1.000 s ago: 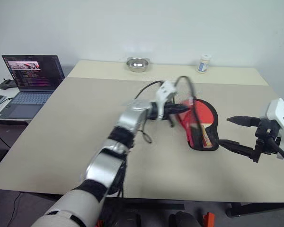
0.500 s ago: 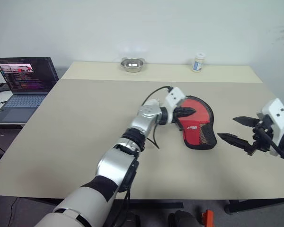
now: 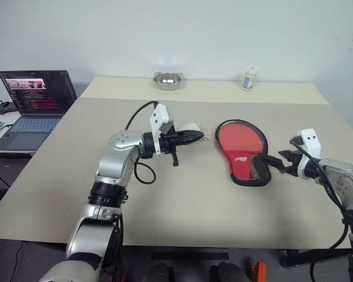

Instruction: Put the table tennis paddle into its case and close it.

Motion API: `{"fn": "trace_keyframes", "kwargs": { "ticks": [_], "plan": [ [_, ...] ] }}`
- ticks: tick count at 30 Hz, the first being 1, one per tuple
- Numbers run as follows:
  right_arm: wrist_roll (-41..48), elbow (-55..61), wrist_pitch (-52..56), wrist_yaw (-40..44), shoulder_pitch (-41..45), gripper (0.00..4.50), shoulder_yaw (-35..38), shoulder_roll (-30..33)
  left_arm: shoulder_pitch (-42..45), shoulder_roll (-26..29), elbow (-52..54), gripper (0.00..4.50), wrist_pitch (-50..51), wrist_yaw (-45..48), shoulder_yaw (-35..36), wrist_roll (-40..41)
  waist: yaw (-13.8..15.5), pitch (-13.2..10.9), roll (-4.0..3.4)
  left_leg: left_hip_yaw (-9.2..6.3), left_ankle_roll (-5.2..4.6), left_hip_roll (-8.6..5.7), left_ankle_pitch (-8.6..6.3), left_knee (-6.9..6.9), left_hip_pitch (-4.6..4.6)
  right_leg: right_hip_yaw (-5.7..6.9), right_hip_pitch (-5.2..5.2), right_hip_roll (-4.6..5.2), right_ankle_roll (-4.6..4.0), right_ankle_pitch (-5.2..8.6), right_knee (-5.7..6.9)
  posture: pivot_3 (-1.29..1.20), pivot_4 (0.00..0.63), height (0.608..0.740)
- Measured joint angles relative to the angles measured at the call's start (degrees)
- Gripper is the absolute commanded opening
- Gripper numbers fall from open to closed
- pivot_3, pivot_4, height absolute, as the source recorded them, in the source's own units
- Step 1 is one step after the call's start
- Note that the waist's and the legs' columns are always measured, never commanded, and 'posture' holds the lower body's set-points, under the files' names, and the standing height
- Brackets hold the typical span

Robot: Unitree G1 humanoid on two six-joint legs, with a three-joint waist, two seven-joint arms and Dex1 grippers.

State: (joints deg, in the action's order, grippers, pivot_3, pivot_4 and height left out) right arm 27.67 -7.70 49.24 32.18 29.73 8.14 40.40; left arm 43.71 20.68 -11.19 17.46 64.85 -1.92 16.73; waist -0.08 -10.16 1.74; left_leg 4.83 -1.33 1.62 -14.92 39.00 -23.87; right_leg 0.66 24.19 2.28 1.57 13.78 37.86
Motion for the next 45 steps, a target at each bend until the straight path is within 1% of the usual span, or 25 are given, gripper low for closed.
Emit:
{"fn": "trace_keyframes", "kwargs": {
  "ticks": [3, 10, 16, 21, 24, 30, 35, 36, 42, 45],
  "plan": [
    [-2.1, -5.2, -2.4, 0.6, 2.3, 4.5, -1.3, -1.4, -1.0, 0.6, 1.9, 0.01, 2.2, -1.2, 0.0, 0.4, 0.0, 0.0, 0.0, -0.02, 0.0, 0.03, 0.01, 0.0, 0.04, 0.02, -0.01, -0.03, 0.0, 0.0, 0.05, 0.0, 0.15, 0.74],
    [-6.7, -14.3, -6.4, 2.5, 6.1, 4.5, -4.8, -4.7, -0.9, 1.7, 2.7, 0.01, 3.3, -1.6, 0.0, 1.3, -0.2, 0.0, 0.0, 0.0, 0.02, 0.05, 0.02, -0.01, 0.05, -0.01, 0.01, -0.06, -0.01, 0.0, 0.06, 0.0, 0.15, 0.74],
    [-9.2, -22.2, -9.4, 2.8, 9.8, 4.5, -4.9, -6.9, -0.6, 3.3, 3.0, 0.01, 3.3, 0.8, 0.0, 2.9, -0.5, 0.0, -0.01, 0.03, 0.06, 0.07, 0.04, -0.01, 0.1, -0.02, 0.0, -0.07, -0.03, -0.01, 0.09, 0.0, 0.15, 0.74],
    [-10.2, -25.3, -9.3, 4.4, 11.6, 4.5, -4.9, -7.3, -0.6, 4.1, 3.5, 0.01, 3.3, 1.0, 0.0, 3.5, -0.9, 0.0, -0.01, 0.01, 0.09, 0.08, 0.06, -0.01, 0.2, -0.01, -0.09, -0.07, -0.07, -0.03, 0.13, 0.0, 0.15, 0.74],
    [-10.7, -25.2, -8.9, 5.1, 11.6, 3.87, -4.9, -7.6, -0.6, 4.5, 3.9, 0.0, 3.3, 1.0, 0.0, 3.5, -1.2, 0.0, 0.0, 0.01, 0.09, 0.09, 0.06, -0.01, 0.2, -0.02, -0.09, -0.07, -0.07, -0.03, 0.13, 0.0, 0.15, 0.74],
    [-10.0, -22.3, -6.6, 7.3, 10.7, 1.91, -4.9, -9.4, -1.1, 6.4, 4.0, 0.0, 2.6, 1.8, -0.1, 3.5, -1.7, 0.0, 0.0, 0.01, 0.1, 0.12, 0.07, -0.03, 0.22, -0.02, -0.08, -0.07, -0.07, -0.03, 0.13, 0.0, 0.15, 0.74],
    [-7.2, -12.4, 0.1, 8.7, 7.1, 0.25, -4.8, -11.6, -2.5, 9.1, 3.9, 0.0, 1.8, 3.5, -0.1, 3.6, -1.9, 0.0, -0.01, 0.01, 0.11, 0.24, 0.07, -0.07, 0.22, -0.02, -0.02, -0.11, -0.08, -0.03, 0.17, 0.0, 0.15, 0.74],
    [-6.8, -10.8, 1.3, 8.4, 6.7, 0.03, -4.8, -12.4, -2.7, 9.5, 4.1, 0.0, 2.0, 4.1, -0.1, 3.6, -1.9, 0.0, -0.01, 0.01, 0.12, 0.26, 0.08, -0.07, 0.22, -0.02, 0.0, -0.11, -0.09, -0.03, 0.19, 0.0, 0.15, 0.74],
    [-3.9, -1.8, 8.0, 5.2, 4.4, 0.03, -4.7, -17.4, -6.5, 13.6, 5.9, 0.0, 0.4, 9.2, -2.6, 3.4, -2.0, 0.0, -0.03, 0.01, 0.16, 0.26, 0.09, -0.1, 0.2, -0.01, 0.05, -0.11, -0.12, -0.03, 0.2, 0.0, 0.15, 0.74],
    [-1.8, 4.9, 11.8, 3.6, 2.0, 0.03, -4.8, -19.3, -7.8, 16.2, 6.7, 0.0, -0.2, 12.0, -3.2, 3.5, -1.8, 0.0, -0.03, 0.0, 0.16, 0.24, 0.09, -0.1, 0.11, 0.0, 0.11, -0.11, -0.12, -0.03, 0.18, 0.0, 0.15, 0.74]
  ]
}}
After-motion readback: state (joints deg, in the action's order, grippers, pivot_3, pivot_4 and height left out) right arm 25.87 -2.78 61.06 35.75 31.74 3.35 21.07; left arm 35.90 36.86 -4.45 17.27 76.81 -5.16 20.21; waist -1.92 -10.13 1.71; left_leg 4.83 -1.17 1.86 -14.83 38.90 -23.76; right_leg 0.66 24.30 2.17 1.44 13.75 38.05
